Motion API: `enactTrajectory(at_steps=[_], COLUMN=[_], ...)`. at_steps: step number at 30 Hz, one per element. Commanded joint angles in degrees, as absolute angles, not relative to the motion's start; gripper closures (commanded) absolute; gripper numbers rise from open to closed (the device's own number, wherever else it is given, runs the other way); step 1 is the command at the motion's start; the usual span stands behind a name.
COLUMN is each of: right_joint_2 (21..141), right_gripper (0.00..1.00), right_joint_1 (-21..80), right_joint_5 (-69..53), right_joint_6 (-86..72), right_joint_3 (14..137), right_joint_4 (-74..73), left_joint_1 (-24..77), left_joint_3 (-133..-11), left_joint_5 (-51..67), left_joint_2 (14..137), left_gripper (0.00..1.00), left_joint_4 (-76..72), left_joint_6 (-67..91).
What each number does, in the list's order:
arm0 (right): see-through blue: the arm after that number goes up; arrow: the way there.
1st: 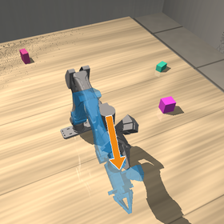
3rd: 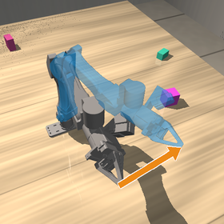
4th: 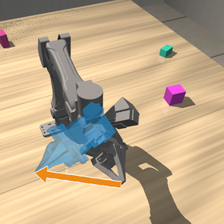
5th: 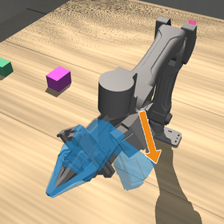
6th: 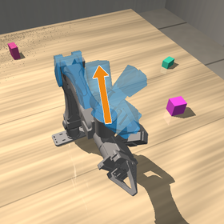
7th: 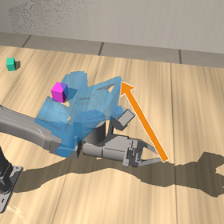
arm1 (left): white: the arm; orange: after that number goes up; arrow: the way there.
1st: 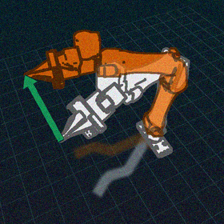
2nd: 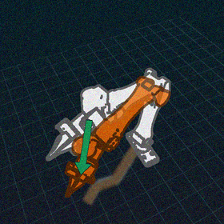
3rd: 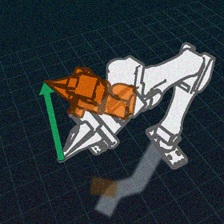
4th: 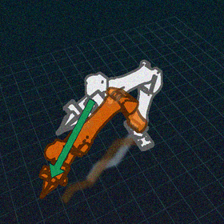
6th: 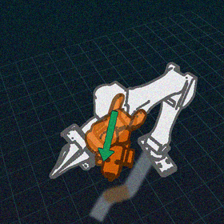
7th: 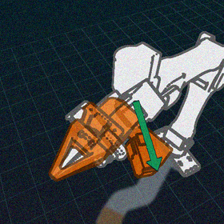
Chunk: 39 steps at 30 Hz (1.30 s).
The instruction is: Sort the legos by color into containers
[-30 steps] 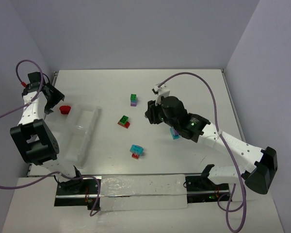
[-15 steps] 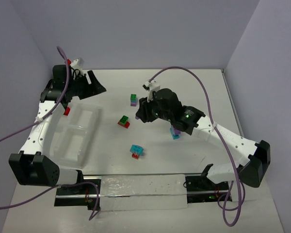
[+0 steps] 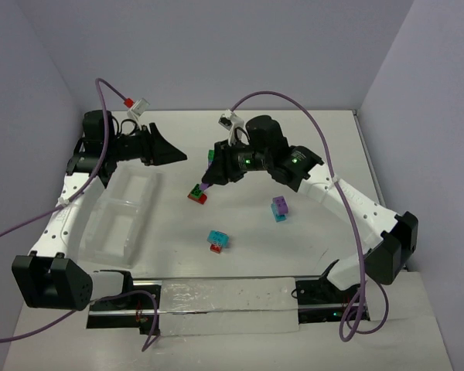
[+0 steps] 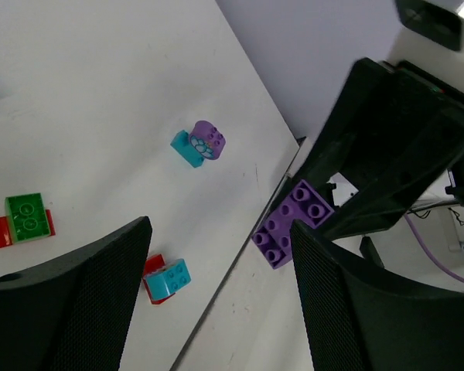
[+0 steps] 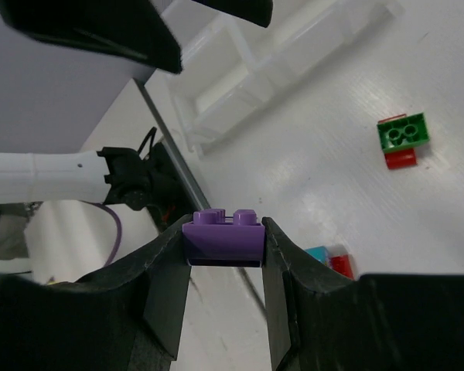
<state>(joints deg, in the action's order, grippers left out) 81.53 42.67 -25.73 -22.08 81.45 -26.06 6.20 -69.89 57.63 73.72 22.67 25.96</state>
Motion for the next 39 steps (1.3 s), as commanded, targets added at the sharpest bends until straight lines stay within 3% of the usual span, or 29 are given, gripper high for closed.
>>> enactTrajectory(at_steps=[1,14,22,39], right_joint_2=[84.84,91.4,92.64,93.51], right_gripper=[1.0,1.0,1.0,1.0], right_joint_1=[40.64,36.76,36.48,36.05], right_joint_5=[-29.33,-29.04,-31.37,-36.77], right_joint_6=[-30.19,-49.77,-52.28,-56.92], right_joint_3=[86.62,90.29,90.99,89.69], right_joint_4=[-27.33,-25.7,-22.95,-16.52], left_joint_1=[7.47,9.25,14.17,20.72], left_joint_3=[-68.75,-69.11,-68.71,-69.35], left_joint_5=[59.36,45.54,40.75,35.53], left_joint_2=[68.53,63.77,63.81,68.46], left_gripper=[0.2,0.1,0.07,0.17], left_joint_4=[18.13,23.73,23.07,24.65], left_joint_6=[24.63,17.43,16.51,14.55])
